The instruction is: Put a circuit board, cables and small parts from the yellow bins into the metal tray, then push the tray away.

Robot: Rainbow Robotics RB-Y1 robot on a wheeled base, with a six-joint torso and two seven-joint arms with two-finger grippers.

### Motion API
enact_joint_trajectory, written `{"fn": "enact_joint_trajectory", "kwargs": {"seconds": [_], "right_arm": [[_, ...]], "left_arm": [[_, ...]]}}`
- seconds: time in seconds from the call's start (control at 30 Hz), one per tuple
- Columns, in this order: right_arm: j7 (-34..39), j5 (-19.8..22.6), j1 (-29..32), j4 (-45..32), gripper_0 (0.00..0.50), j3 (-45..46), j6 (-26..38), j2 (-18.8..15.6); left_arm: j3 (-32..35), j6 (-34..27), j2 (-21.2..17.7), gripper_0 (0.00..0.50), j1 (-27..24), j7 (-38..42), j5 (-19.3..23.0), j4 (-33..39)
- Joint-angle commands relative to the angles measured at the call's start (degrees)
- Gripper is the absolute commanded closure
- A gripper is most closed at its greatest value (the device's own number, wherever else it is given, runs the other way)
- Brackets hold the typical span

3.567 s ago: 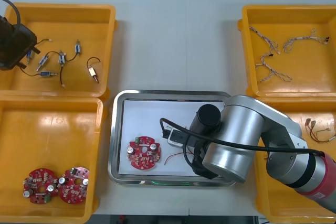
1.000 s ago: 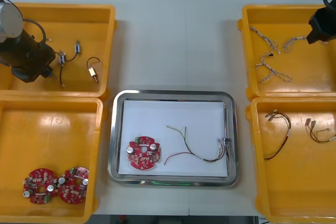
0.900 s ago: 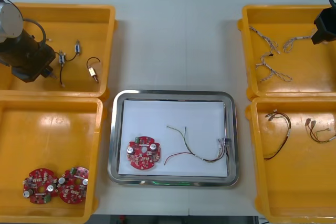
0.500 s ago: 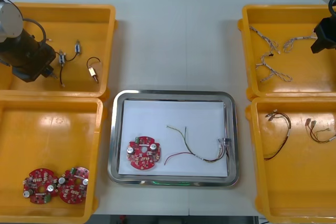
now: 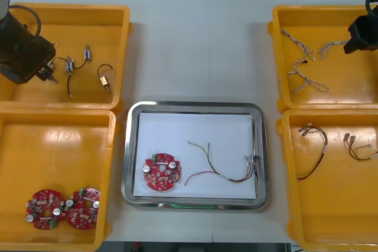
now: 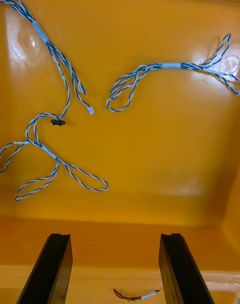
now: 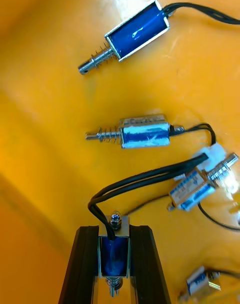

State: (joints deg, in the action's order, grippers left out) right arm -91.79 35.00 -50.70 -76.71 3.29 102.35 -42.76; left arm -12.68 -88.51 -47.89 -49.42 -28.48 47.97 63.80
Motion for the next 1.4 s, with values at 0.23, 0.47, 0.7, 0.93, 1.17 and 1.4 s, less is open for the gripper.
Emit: {"fn": "enact_joint_trajectory", "kwargs": {"seconds": [0.23,0.47,0.7,0.93,1.17,1.4], "right_arm": [[1.7,-0.1,-5.3,6.9,0.000,0.1,-5.6,2.6],[1.6,-0.7,-5.2,9.7,0.000,-4.7,-8.9,2.9],[1.2,-2.0,-3.4,10.9,0.000,-6.7,-11.8,3.6],[1.2,-2.1,-1.2,10.9,0.000,-6.1,-14.3,4.1],[0.6,-1.6,1.6,10.9,0.000,-4.3,-16.4,4.2],[0.9,-1.0,3.2,10.8,0.000,-2.9,-16.7,4.9]], "left_arm": [[4.2,-13.3,-4.8,0.500,0.2,-5.8,1.4,13.8],[4.4,-17.0,-4.2,0.500,0.2,-4.6,3.4,21.6],[3.5,-19.7,-1.9,0.500,0.2,-2.9,6.6,30.2],[0.6,-20.3,2.5,0.500,0.2,-1.0,5.6,36.0],[-5.7,-19.5,6.2,0.500,0.1,3.0,3.8,41.1],[-11.6,-17.2,9.2,0.500,0.1,7.6,1.2,44.5]]}}
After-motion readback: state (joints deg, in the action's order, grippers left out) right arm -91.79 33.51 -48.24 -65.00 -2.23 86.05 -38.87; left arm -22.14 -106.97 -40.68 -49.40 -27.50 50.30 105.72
